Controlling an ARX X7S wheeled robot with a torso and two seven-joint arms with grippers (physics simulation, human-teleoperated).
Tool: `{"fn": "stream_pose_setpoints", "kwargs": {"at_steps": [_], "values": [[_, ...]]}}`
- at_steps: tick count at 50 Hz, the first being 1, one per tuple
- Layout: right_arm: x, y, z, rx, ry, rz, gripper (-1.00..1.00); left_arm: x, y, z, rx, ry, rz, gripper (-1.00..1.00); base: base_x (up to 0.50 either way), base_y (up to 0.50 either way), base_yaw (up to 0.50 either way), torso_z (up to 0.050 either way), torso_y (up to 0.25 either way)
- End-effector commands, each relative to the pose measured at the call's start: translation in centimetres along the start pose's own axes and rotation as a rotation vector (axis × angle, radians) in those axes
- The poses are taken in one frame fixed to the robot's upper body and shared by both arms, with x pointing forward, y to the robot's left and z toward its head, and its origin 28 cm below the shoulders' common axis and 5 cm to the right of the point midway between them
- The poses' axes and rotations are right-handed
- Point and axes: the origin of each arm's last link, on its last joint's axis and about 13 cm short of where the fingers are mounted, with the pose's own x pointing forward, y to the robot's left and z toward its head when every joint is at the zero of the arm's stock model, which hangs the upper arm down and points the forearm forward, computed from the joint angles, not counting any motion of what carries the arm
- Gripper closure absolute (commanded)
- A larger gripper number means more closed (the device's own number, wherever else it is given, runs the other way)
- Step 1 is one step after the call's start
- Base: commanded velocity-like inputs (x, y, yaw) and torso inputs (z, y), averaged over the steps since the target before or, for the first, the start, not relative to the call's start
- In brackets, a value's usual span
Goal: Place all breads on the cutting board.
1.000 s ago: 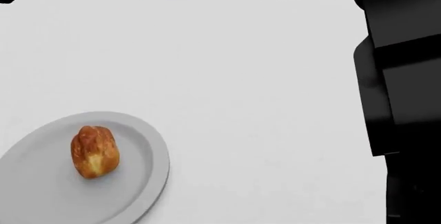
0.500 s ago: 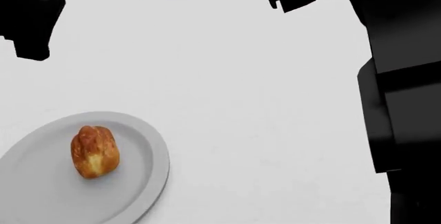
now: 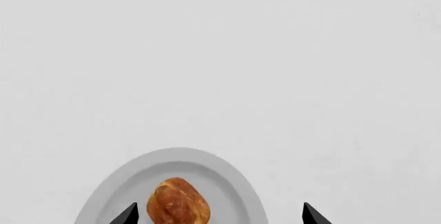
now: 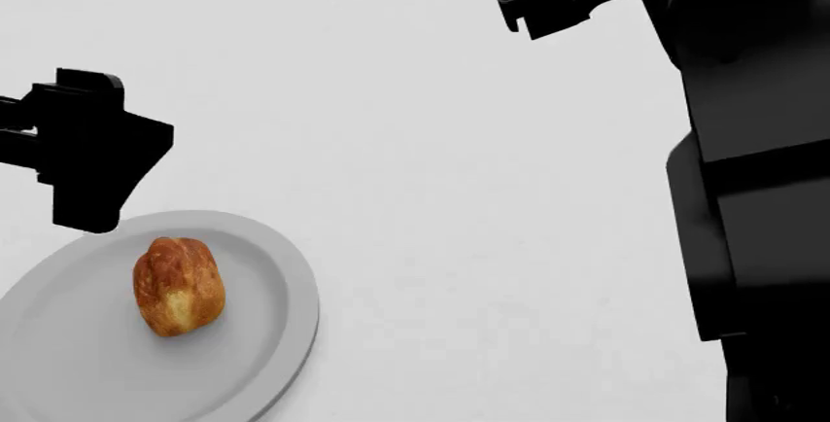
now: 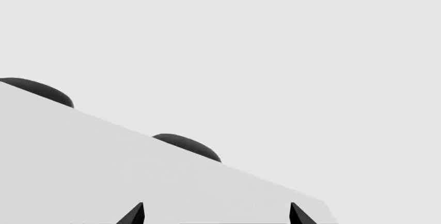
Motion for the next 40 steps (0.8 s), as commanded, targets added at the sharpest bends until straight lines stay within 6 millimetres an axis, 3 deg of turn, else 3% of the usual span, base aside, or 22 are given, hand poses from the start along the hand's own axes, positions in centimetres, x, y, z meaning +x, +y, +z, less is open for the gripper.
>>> {"fn": "stream_pose_setpoints", "kwargs": {"at_steps": [1,40], "values": [[0.1,0.0,0.1,0.023,-0.016,0.021,-1.00,-0.4,-0.9,-0.2,0.030,0.057,-0.039,-1.00,0.00,0.00,0.00,0.000,0.000],[0.2,0.2,-1.0,0.037,0.003,0.028,-1.00,4.8,0.9,-2.2,0.038,0.101,0.014,-1.00,0.00,0.00,0.00,0.000,0.000]]}}
